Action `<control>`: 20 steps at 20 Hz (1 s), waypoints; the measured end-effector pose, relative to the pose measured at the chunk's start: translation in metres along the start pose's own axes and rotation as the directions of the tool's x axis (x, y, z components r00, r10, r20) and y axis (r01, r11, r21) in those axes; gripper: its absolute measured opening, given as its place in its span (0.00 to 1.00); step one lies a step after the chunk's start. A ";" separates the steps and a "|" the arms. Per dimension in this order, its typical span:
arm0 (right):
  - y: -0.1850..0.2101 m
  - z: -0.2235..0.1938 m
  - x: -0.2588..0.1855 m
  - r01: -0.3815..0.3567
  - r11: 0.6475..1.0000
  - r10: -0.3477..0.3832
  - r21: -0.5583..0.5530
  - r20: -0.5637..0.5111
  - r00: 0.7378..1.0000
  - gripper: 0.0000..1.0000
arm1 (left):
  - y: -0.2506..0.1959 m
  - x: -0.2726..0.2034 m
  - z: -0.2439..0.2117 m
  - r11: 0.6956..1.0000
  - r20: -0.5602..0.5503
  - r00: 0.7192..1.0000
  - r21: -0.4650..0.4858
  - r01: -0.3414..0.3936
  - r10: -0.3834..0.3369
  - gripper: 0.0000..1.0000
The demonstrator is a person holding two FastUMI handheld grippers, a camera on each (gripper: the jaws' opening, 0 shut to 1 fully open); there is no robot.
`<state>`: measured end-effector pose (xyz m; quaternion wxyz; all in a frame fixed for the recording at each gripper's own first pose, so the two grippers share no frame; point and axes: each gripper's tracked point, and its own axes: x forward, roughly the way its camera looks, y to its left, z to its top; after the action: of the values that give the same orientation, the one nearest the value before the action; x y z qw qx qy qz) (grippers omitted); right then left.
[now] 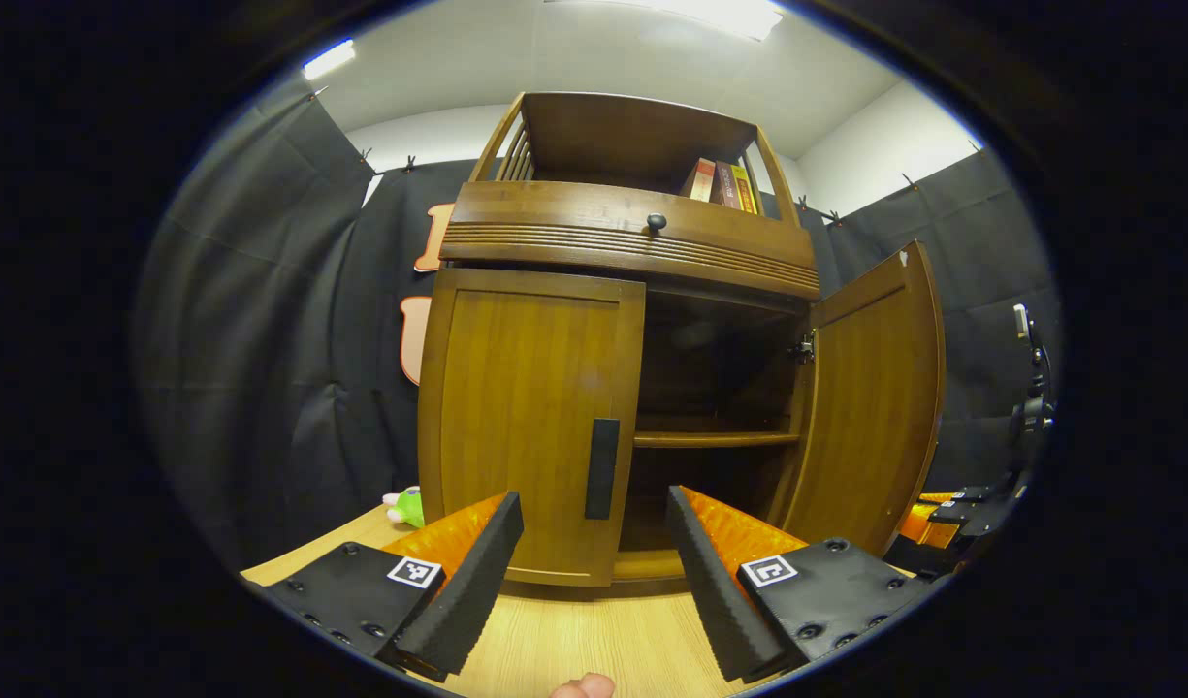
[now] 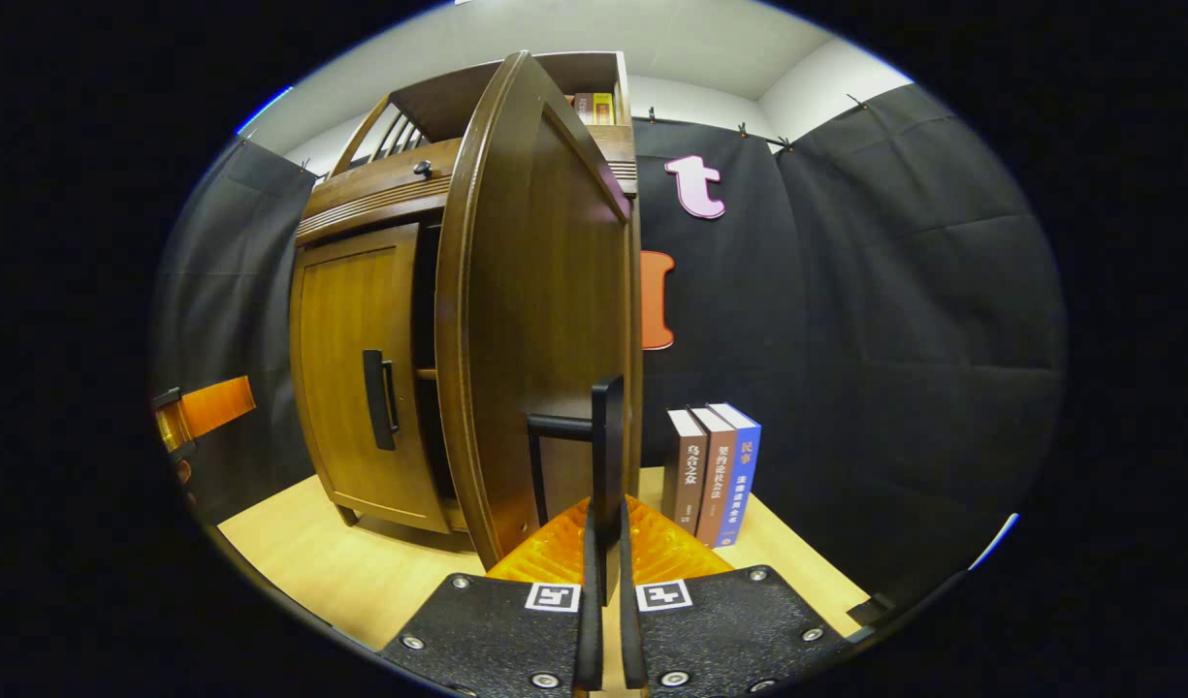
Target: Open the right door of the double-door shoe cabinet with the right hand, and open the left door with the left hand.
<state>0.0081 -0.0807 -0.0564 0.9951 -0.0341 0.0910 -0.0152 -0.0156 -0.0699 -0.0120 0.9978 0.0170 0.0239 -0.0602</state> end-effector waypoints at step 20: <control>-0.096 0.004 0.010 -0.300 0.954 0.296 0.029 0.081 0.952 0.05 | -0.026 -0.017 -0.009 1.000 -0.014 0.999 0.001 0.031 -0.031 0.95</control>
<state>0.0162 -0.1766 -0.0472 0.9893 0.0001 0.0569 0.1346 -0.0362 -0.0931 -0.0214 0.9965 0.0177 0.0311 -0.0754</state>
